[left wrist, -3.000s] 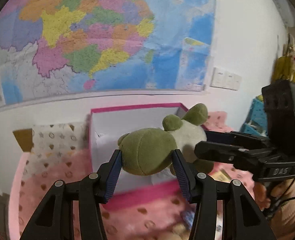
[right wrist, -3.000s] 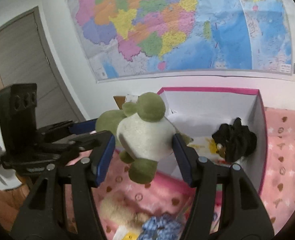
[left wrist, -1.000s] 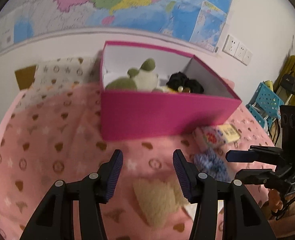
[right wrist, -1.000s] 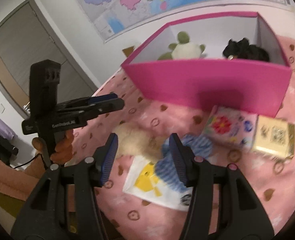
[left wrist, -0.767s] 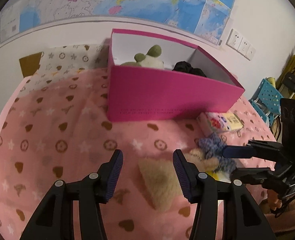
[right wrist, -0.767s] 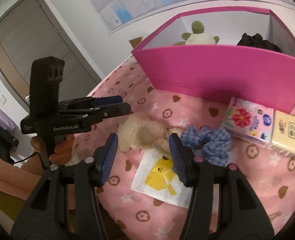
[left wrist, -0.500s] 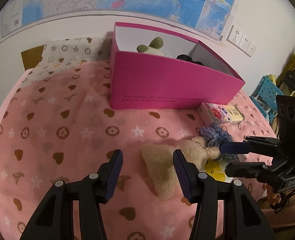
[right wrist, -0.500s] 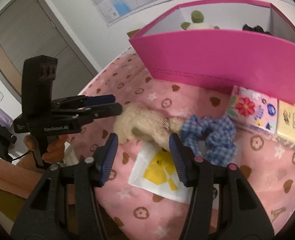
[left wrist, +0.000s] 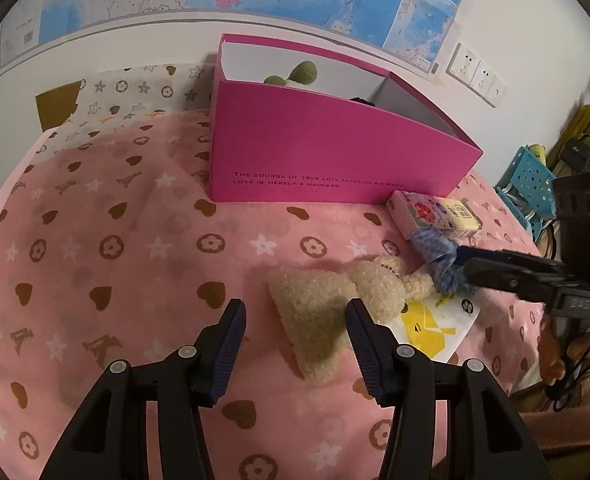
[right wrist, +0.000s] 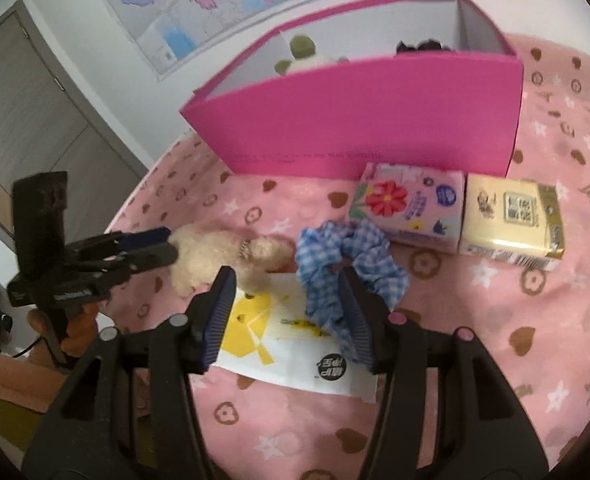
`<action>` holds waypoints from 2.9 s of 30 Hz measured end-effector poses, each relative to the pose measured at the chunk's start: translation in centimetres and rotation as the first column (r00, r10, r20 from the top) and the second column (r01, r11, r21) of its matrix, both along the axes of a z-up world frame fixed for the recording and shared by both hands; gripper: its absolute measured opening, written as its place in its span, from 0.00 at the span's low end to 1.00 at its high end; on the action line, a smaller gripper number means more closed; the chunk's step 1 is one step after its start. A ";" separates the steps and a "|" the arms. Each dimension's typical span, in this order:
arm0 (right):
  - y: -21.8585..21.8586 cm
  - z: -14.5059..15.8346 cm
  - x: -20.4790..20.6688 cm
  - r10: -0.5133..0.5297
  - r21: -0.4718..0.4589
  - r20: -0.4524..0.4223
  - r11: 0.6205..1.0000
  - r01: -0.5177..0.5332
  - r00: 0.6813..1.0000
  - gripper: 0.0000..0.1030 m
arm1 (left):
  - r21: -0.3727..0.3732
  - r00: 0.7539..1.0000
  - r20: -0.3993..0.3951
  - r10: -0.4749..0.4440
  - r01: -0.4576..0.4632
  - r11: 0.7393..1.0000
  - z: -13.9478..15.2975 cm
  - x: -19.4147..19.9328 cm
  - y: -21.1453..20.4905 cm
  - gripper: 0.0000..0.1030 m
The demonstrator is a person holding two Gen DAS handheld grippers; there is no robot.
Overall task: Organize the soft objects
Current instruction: 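Lower the right tool onto the beige teddy bear and grasp it, then lift the teddy bear into the magenta box and open the right tool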
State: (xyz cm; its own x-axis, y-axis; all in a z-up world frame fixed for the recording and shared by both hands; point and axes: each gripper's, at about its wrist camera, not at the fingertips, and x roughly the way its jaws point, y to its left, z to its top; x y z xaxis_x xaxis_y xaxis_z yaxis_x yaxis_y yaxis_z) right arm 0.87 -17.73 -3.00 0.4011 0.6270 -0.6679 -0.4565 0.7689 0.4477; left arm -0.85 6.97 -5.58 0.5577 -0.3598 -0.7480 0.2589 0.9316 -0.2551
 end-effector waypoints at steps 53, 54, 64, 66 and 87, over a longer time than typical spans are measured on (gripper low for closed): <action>6.9 3.4 -0.7 0.169 -0.107 0.219 0.983 -0.148 0.961 0.16 | 0.025 0.989 0.124 -0.076 0.073 0.997 4.4 0.4 -1.4 0.40; 6.8 3.8 -0.7 0.167 -0.106 0.229 0.984 -0.146 0.959 0.16 | 0.022 0.987 0.139 -0.078 0.075 0.997 4.9 0.5 -1.4 0.40; 6.0 8.3 1.8 0.141 -0.112 0.341 0.988 -0.109 0.929 0.16 | 0.028 0.962 0.259 -0.084 0.079 0.996 9.9 3.8 -2.2 0.40; 5.9 9.0 2.8 0.134 -0.110 0.354 0.989 -0.102 0.925 0.16 | 0.033 0.959 0.271 -0.080 0.074 0.997 10.4 4.5 -2.4 0.40; 8.6 5.9 12.0 0.109 -0.153 0.204 0.985 -0.078 0.973 0.18 | 0.126 0.988 0.151 0.023 -0.042 0.991 7.0 12.9 -2.1 0.40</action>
State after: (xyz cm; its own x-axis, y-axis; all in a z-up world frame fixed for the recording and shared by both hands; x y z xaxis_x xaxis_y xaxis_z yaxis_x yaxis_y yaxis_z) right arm 12.89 -9.18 2.92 0.4866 0.5726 -0.6598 -0.6014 0.7673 0.2224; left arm 12.05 4.89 1.47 0.6760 -0.2460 -0.6947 0.2537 0.9627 -0.0941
